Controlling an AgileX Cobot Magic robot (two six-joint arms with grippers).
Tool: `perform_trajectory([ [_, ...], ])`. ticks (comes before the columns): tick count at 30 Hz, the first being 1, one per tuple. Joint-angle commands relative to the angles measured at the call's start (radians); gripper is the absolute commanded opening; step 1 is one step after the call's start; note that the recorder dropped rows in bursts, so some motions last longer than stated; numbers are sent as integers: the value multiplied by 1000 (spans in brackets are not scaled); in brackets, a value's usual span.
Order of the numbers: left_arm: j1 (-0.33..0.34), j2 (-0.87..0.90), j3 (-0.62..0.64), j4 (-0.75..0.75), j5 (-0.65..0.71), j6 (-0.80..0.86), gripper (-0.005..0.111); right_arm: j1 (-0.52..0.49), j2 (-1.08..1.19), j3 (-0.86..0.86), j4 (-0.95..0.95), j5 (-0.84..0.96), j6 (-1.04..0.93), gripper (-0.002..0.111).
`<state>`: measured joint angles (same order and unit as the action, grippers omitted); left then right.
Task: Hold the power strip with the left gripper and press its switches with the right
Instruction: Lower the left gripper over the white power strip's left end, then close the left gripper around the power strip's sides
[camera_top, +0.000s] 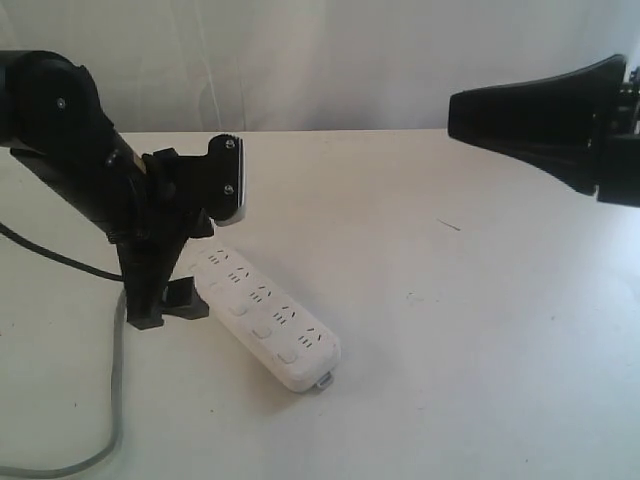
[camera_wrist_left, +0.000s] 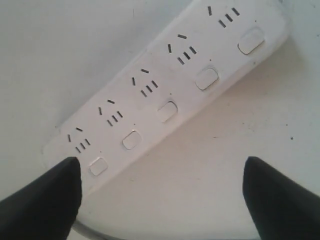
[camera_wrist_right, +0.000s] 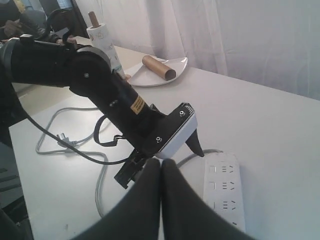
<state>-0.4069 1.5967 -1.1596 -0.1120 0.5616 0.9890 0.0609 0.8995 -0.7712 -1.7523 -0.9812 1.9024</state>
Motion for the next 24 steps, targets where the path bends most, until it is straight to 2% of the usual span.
perform_trajectory([
  [1, -5, -4, -6, 26, 83, -41, 88, 2, -16, 4, 8, 5, 5, 0],
  [4, -5, -2, -6, 32, 45, 10, 88, 2, -19, 4, 8, 10, 3, 0],
  [7, -5, -2, -6, 32, -52, 14, 88, 2, -19, 4, 8, 12, 0, 0],
  [11, -5, -1, -6, 32, -132, 14, 105, 2, -19, 4, 8, 13, 1, 0],
  [17, -5, 10, -6, 25, -174, 37, 105, 2, -19, 4, 8, 13, 1, 0],
  [24, -5, 13, -6, -58, -197, 8, 105, 2, -19, 4, 8, -2, 3, 0],
])
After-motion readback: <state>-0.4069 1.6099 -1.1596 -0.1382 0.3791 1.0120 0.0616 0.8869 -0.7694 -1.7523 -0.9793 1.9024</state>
